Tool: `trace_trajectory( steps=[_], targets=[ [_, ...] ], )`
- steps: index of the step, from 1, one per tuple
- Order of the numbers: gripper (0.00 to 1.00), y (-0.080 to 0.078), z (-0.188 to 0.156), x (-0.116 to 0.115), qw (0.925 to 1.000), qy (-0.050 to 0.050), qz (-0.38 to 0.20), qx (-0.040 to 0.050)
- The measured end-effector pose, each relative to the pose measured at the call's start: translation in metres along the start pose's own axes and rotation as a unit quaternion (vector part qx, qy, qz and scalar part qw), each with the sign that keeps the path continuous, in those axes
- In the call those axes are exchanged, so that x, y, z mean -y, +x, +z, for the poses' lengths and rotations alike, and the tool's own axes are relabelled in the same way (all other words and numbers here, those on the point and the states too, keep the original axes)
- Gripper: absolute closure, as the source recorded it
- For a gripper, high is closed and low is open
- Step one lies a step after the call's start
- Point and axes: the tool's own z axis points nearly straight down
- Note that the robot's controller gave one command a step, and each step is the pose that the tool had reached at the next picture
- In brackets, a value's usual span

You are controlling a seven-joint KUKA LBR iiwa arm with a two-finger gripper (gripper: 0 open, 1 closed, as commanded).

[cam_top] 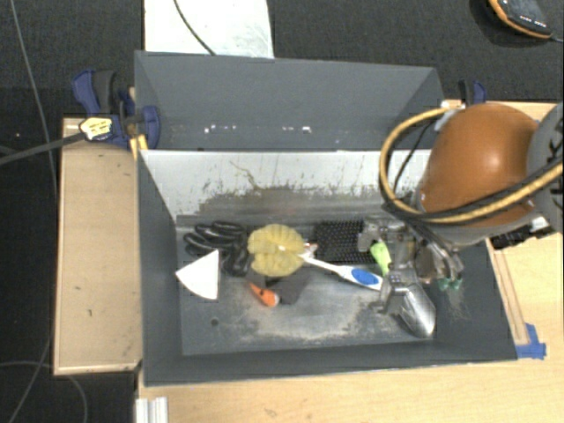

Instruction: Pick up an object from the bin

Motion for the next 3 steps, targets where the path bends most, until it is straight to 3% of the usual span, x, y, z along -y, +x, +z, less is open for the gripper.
trace_trajectory(
  steps=[1, 2, 3],
  targets=[
    [0.00, 0.000, 0.000, 0.000, 1.0000, 0.000, 0.000, 0.0000],
    [0.00, -0.032, 0.017, 0.032, 1.0000, 0.001, 0.003, 0.0024],
    [0.00, -0.050, 0.010, 0.025, 1.0000, 0.000, -0.007, 0.0029]
  ],
)
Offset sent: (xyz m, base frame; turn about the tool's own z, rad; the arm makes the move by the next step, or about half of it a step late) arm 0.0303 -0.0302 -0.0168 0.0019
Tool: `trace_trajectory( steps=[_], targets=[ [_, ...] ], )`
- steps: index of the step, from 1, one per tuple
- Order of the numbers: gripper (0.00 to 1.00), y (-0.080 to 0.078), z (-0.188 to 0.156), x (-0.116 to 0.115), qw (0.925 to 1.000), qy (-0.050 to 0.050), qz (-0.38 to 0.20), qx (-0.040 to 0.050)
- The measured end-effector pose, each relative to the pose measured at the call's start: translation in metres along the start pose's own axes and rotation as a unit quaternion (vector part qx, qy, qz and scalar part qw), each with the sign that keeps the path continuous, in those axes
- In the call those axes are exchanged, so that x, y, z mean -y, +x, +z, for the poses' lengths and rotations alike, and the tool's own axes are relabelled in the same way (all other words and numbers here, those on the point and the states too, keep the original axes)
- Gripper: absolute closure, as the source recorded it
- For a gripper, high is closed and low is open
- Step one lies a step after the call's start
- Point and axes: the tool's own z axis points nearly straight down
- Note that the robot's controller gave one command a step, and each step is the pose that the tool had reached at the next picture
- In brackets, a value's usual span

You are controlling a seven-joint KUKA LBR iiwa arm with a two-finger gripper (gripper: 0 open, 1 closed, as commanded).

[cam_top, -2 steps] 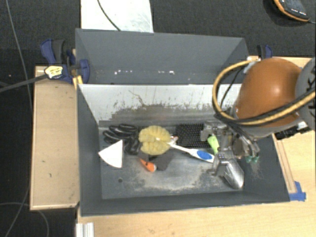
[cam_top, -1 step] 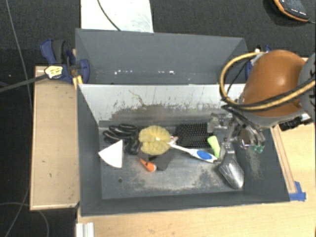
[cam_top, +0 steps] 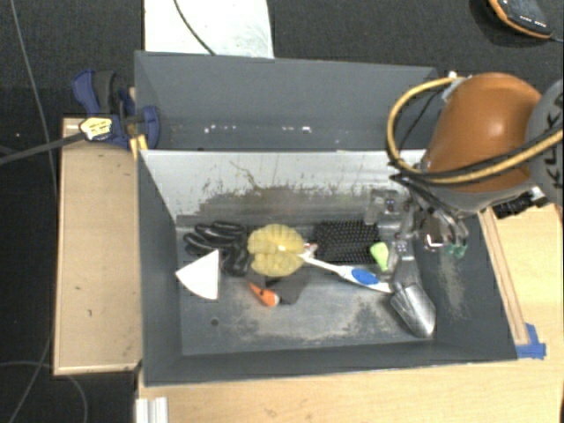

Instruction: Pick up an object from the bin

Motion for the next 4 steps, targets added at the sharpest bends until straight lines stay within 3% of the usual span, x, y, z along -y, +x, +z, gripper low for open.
trace_trajectory(
  steps=[1, 2, 3, 4],
  targets=[
    [0.00, 0.027, 0.033, 0.004, 0.9981, 0.000, 0.061, -0.0009],
    [0.00, 0.028, 0.035, 0.005, 0.9980, 0.000, 0.064, -0.0016],
    [0.00, 0.005, 0.118, 0.018, 0.9888, 0.000, -0.149, 0.0011],
    [0.00, 0.031, 0.097, -0.001, 0.9999, 0.000, -0.012, -0.0017]
  ],
)
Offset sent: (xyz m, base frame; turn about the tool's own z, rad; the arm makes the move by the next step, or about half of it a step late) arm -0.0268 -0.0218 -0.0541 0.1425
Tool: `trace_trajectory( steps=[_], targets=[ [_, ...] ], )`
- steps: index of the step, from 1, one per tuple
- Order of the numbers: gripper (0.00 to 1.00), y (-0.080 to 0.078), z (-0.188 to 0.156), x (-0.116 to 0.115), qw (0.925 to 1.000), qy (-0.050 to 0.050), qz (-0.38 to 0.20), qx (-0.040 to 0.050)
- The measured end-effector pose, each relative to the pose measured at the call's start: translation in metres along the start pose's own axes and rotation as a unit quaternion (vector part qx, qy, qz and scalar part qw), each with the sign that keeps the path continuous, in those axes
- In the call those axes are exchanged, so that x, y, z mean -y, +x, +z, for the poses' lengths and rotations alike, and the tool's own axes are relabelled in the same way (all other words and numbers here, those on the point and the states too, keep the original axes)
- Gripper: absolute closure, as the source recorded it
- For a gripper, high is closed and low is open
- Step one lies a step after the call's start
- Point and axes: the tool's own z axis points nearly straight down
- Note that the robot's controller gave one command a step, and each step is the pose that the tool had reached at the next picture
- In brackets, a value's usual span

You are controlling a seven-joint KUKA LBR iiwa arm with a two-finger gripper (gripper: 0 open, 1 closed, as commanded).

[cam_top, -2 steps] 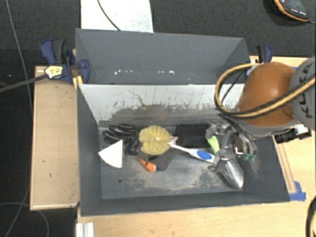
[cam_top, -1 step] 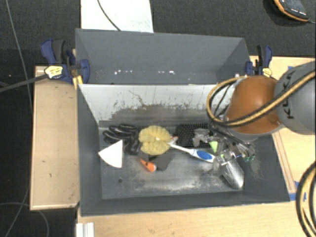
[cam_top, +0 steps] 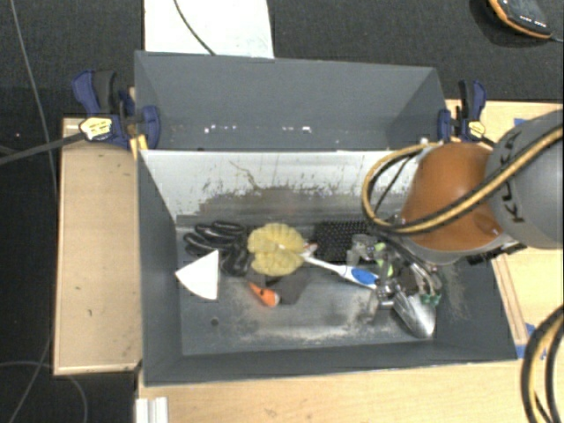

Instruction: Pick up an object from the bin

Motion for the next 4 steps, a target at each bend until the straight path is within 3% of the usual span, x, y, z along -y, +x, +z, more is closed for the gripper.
trace_trajectory(
  steps=[1, 2, 3, 4],
  targets=[
    [0.00, 0.002, -0.006, -0.002, 0.9993, 0.000, 0.037, 0.0009],
    [0.00, -0.008, -0.002, 0.003, 0.9968, -0.001, 0.079, 0.0035],
    [1.00, -0.008, -0.021, 0.018, 0.9999, -0.001, 0.009, 0.0052],
    [1.00, -0.008, -0.021, 0.018, 0.9999, -0.001, 0.009, 0.0052]
  ],
)
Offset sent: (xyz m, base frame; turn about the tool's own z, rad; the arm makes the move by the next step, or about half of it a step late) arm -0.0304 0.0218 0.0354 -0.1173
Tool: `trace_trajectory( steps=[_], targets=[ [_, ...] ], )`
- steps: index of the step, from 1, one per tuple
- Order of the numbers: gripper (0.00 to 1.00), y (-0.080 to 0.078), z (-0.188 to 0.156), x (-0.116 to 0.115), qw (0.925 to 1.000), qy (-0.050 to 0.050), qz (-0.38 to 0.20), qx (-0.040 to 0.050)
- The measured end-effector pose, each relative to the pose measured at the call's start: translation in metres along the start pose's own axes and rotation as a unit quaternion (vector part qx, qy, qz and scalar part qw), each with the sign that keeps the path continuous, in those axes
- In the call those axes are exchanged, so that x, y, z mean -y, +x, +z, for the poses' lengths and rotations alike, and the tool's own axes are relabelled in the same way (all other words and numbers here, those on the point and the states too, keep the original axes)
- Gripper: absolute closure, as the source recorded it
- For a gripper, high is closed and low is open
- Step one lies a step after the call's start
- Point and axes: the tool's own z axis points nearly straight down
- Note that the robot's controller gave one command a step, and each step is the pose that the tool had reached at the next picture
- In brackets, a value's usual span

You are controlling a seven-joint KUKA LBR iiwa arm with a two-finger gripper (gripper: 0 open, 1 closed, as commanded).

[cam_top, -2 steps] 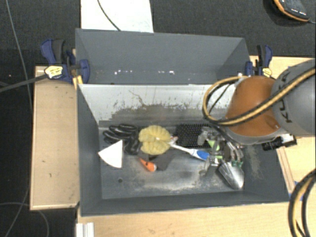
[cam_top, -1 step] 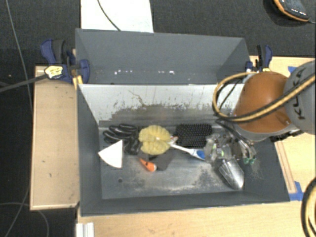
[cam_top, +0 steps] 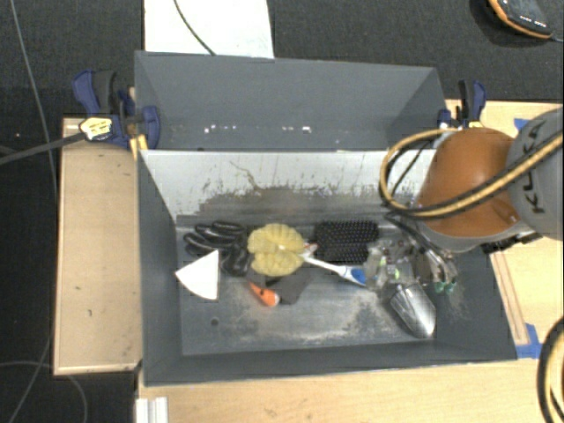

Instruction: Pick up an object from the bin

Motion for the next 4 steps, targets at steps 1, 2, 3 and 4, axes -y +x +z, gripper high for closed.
trace_trajectory(
  steps=[1, 2, 3, 4],
  targets=[
    [1.00, -0.010, -0.032, 0.098, 1.0000, 0.002, -0.002, 0.0037],
    [1.00, -0.026, -0.040, 0.051, 0.9996, -0.001, -0.029, 0.0032],
    [0.00, -0.003, -0.009, 0.042, 0.9993, 0.002, 0.036, 0.0040],
    [1.00, -0.002, -0.007, 0.042, 0.9992, 0.003, 0.040, 0.0047]
  ],
)
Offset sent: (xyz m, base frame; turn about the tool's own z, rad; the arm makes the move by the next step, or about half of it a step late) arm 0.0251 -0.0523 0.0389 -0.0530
